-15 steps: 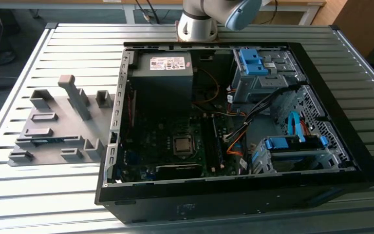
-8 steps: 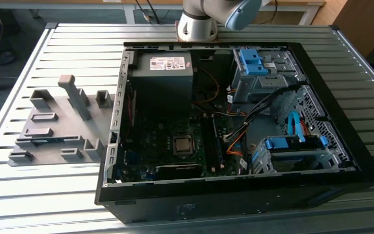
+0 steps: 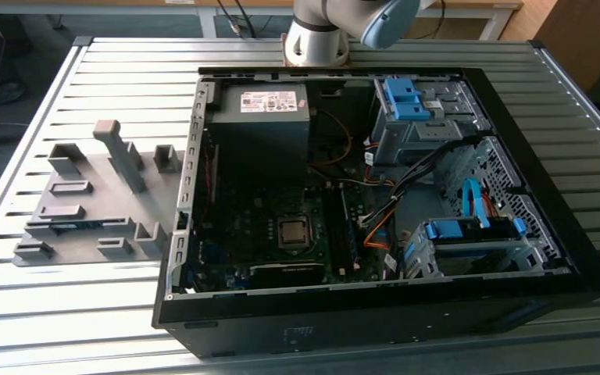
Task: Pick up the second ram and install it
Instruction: 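Pick up the second ram and move it above second insertion slot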
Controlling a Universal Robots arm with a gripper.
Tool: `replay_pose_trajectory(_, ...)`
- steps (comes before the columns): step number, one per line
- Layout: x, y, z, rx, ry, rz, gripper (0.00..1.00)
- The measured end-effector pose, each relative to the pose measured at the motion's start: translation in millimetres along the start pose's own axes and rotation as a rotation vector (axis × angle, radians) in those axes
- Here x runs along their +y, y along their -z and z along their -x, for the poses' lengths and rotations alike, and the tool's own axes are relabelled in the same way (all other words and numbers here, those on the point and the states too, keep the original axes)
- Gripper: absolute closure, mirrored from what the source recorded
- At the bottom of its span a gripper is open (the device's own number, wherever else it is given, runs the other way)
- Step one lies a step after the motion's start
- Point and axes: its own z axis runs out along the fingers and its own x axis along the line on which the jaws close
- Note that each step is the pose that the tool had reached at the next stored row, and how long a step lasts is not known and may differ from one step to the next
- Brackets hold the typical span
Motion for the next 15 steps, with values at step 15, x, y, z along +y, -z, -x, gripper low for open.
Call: replay_pose_trajectory(15,0.0,-0.2,0.0,0.0023,0.092,0.0008,0.89)
